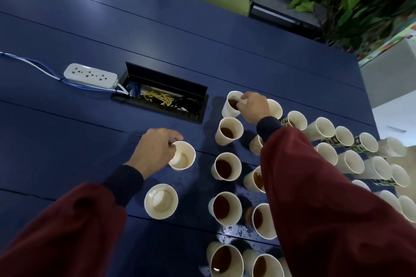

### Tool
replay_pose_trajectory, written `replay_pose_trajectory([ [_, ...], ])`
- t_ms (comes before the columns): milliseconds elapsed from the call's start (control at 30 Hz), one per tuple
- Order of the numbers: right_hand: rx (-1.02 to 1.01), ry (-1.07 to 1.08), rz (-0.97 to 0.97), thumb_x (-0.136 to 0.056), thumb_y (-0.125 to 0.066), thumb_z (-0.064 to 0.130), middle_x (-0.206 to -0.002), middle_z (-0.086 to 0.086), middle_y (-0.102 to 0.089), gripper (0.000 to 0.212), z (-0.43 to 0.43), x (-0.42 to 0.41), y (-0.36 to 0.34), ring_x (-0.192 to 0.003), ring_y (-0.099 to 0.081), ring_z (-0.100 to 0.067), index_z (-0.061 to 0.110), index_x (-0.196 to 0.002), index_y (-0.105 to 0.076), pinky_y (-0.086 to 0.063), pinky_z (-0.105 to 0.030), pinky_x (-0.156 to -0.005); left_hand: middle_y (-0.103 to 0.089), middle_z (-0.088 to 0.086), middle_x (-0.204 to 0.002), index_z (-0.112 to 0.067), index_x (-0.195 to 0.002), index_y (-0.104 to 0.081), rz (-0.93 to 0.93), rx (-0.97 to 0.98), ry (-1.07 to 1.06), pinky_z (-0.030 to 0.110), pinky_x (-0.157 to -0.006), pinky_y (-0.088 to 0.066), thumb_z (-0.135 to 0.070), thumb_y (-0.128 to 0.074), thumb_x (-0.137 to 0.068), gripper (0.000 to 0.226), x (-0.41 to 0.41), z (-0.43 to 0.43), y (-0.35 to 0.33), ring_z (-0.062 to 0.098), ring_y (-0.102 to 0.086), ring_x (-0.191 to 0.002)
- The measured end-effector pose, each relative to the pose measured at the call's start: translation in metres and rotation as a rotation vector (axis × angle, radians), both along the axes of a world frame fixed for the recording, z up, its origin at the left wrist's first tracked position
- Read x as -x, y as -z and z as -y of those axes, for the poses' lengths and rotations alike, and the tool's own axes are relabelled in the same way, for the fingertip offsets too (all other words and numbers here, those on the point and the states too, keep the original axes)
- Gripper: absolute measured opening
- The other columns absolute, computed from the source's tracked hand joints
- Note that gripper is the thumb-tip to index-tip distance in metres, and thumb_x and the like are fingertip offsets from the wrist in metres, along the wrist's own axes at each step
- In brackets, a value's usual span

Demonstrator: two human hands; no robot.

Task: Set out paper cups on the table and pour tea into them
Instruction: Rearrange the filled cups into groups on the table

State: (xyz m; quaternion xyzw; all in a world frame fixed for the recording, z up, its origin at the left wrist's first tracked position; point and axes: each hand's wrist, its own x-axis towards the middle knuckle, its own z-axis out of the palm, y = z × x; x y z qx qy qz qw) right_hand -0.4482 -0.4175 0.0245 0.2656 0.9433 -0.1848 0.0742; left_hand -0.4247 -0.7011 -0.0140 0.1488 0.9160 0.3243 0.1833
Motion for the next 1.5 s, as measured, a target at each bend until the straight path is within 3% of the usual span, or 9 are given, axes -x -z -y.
replay_pose_trajectory([
  [133, 0.000, -0.024, -0.170, -0.094, -0.063, 0.023, -0.130, -0.019, -0.052, 0.038, 0.023, -0.030, -0.018, -0.113, -0.057, -0.036, 0.006, -0.128, -0.061, -0.039, -0.036, -0.098, -0.075, 0.002, -0.092, -0.017, -0.122, -0.068, -0.015, 0.030, -0.020, 0.041, -0.092, -0.052, -0.012, -0.065, -0.086, 0.036, -0.006, 0.003, 0.001, 0.026, -0.066, -0.100],
  [300, 0.075, -0.101, -0.378, -0.091, -0.066, 0.022, -0.113, -0.013, -0.060, 0.022, 0.103, -0.108, -0.034, -0.096, -0.061, -0.031, 0.008, -0.109, -0.066, -0.046, -0.037, -0.087, -0.073, 0.014, -0.095, -0.014, -0.096, -0.069, -0.027, 0.084, -0.054, 0.040, -0.083, -0.051, -0.012, -0.064, -0.081, 0.016, -0.010, 0.013, -0.002, 0.038, -0.064, -0.099],
  [400, 0.084, -0.173, -0.247, -0.092, -0.064, 0.030, -0.101, -0.011, -0.065, 0.021, 0.158, -0.154, -0.024, -0.092, -0.062, -0.032, 0.010, -0.099, -0.063, -0.044, -0.037, -0.077, -0.073, 0.013, -0.096, -0.015, -0.091, -0.069, -0.047, 0.090, -0.058, 0.040, -0.082, -0.052, -0.011, -0.063, -0.080, 0.013, -0.017, 0.021, -0.006, 0.038, -0.064, -0.097],
  [500, 0.046, -0.191, -0.009, -0.097, -0.058, 0.036, -0.114, -0.014, -0.062, 0.031, 0.199, -0.179, -0.001, -0.105, -0.061, -0.035, 0.009, -0.110, -0.055, -0.044, -0.041, -0.084, -0.072, 0.015, -0.096, -0.017, -0.090, -0.069, -0.069, 0.083, -0.065, 0.041, -0.082, -0.053, -0.012, -0.064, -0.079, 0.013, -0.023, 0.030, -0.009, 0.039, -0.064, -0.095],
  [667, -0.113, -0.190, 0.144, -0.101, -0.044, 0.014, -0.126, -0.017, -0.061, 0.024, 0.226, -0.196, 0.012, -0.116, -0.061, -0.037, 0.007, -0.124, -0.049, -0.048, -0.040, -0.090, -0.072, 0.011, -0.090, -0.018, -0.090, -0.068, -0.054, 0.066, -0.036, 0.039, -0.081, -0.057, -0.011, -0.062, -0.080, 0.013, -0.042, 0.048, -0.008, 0.034, -0.067, -0.083],
  [867, -0.224, -0.268, 0.162, -0.100, -0.043, 0.011, -0.117, -0.013, -0.064, 0.020, 0.229, -0.232, 0.015, -0.106, -0.063, -0.031, 0.009, -0.117, -0.055, -0.038, -0.035, -0.071, -0.064, -0.006, -0.068, -0.025, -0.089, -0.068, -0.029, 0.010, 0.101, 0.040, -0.087, -0.055, -0.017, -0.062, -0.082, 0.012, -0.073, 0.056, 0.000, 0.026, -0.068, -0.076],
  [1033, -0.220, -0.155, 0.193, -0.102, -0.042, 0.011, -0.119, -0.014, -0.063, 0.023, 0.235, -0.268, 0.014, -0.111, -0.063, -0.032, 0.009, -0.120, -0.056, -0.045, -0.035, -0.078, -0.059, -0.009, -0.063, -0.022, -0.091, -0.069, -0.036, -0.039, 0.173, 0.041, -0.082, -0.055, -0.016, -0.061, -0.083, 0.013, -0.099, 0.048, 0.007, 0.025, -0.066, -0.078],
  [1233, -0.231, -0.192, 0.233, -0.101, -0.042, 0.011, -0.122, -0.012, -0.061, 0.024, 0.238, -0.291, 0.026, -0.108, -0.062, -0.030, 0.008, -0.119, -0.057, -0.033, -0.032, -0.070, -0.063, -0.003, -0.065, -0.019, -0.093, -0.068, -0.063, -0.095, 0.166, 0.038, -0.076, -0.054, -0.016, -0.059, -0.084, 0.013, -0.114, 0.033, 0.011, 0.026, -0.064, -0.078],
  [1500, 0.051, -0.079, 0.059, -0.104, -0.043, 0.022, -0.106, -0.021, -0.068, 0.027, 0.237, -0.295, 0.028, -0.100, -0.061, -0.040, 0.003, -0.100, -0.061, -0.031, -0.035, -0.068, -0.067, 0.003, -0.072, -0.021, -0.092, -0.066, -0.061, -0.102, 0.111, 0.039, -0.078, -0.054, -0.019, -0.060, -0.086, 0.009, -0.117, 0.024, 0.012, 0.027, -0.065, -0.082],
])
